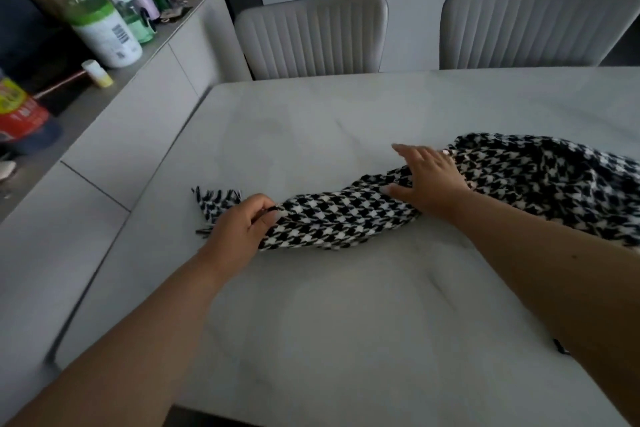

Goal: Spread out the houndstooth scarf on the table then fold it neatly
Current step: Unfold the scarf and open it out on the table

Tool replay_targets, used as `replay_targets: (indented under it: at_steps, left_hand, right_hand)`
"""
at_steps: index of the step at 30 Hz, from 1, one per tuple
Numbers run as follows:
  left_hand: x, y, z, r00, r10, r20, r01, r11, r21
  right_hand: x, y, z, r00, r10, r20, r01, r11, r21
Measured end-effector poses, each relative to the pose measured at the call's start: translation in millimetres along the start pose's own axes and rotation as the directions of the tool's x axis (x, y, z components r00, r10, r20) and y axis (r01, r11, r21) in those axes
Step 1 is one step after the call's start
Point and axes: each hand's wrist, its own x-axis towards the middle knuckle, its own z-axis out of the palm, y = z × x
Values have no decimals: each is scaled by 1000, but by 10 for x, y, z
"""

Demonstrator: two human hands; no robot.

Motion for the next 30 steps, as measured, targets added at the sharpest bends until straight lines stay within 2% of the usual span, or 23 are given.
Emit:
replay_targets:
  at_steps: [2, 3, 5, 7, 8, 9, 10, 11, 12, 14, 15, 16, 17, 18, 20, 22, 25, 28, 30]
  left_hand:
    - [-112, -21, -77, 1000, -22, 6, 22, 1000, 9]
    - [-136, -38, -107, 999, -40, 6, 40, 999, 22]
    - [-116, -23, -182, 996, -78, -31, 79, 997, 13]
    - [-33, 86, -319, 988, -99, -121, 96, 995, -34]
    - [-4, 184, -402, 985, -99, -142, 89, 993, -75]
    - [8, 294, -475, 986, -98, -131, 82, 989, -123]
    - [-10, 400, -521, 991, -113, -76, 99, 981, -166]
    - [-60, 479, -539, 987, -160, 34, 163, 969, -184]
    - [-139, 534, -539, 954, -237, 183, 269, 947, -174]
    - [-324, 510, -530, 817, -370, 443, 475, 867, -152]
    - [-394, 455, -524, 771, -392, 503, 531, 830, -168]
    - [-438, 384, -516, 754, -404, 517, 565, 801, -198]
    - [-453, 312, -509, 753, -427, 500, 595, 768, -239]
    - [-447, 246, -494, 757, -463, 461, 619, 733, -281]
    - [-407, 151, -438, 746, -551, 372, 662, 674, -328]
    - [-362, 67, -360, 693, -635, 341, 721, 610, -329]
    - [-279, -33, -271, 627, -731, 271, 775, 545, -321]
    - [-137, -85, -276, 628, -767, 132, 743, 540, -395]
    - [5, -90, -364, 627, -778, 50, 719, 553, -421]
  right_hand:
    - [-7, -23, 1, 985, 45, 164, -51, 998, 36]
    - [-21, -28, -7, 978, 55, 202, -75, 993, 94]
    - [-61, -59, -89, 989, 55, 135, -88, 963, 256]
    - [-111, -121, -293, 996, 77, -43, -51, 898, 437]
    - [-151, -159, -440, 991, 79, -105, -17, 868, 496]
    - [-185, -174, -578, 992, 62, -107, 0, 867, 498]
    - [-226, -185, -705, 999, 20, -44, 2, 897, 443]
    - [-259, -179, -789, 996, -19, 83, -11, 939, 344]
    - [-296, -173, -835, 970, -35, 241, -25, 970, 241]
    - [-369, -189, -814, 859, -6, 512, -54, 993, 102]
    - [-397, -222, -764, 790, 19, 612, -97, 991, 95]
    - [-414, -273, -706, 738, 41, 673, -175, 976, 132]
    - [-402, -314, -631, 729, 50, 683, -249, 948, 197]
    - [-375, -356, -552, 759, 43, 649, -289, 916, 278]
    - [-295, -418, -378, 858, 34, 513, -266, 883, 387]
    - [-217, -501, -192, 906, 37, 423, -245, 858, 451]
    - [-109, -630, 86, 923, 74, 377, -269, 824, 499]
    - [41, -716, 246, 946, 78, 316, -229, 848, 478]
    - [172, -786, 281, 940, 86, 331, -246, 844, 477]
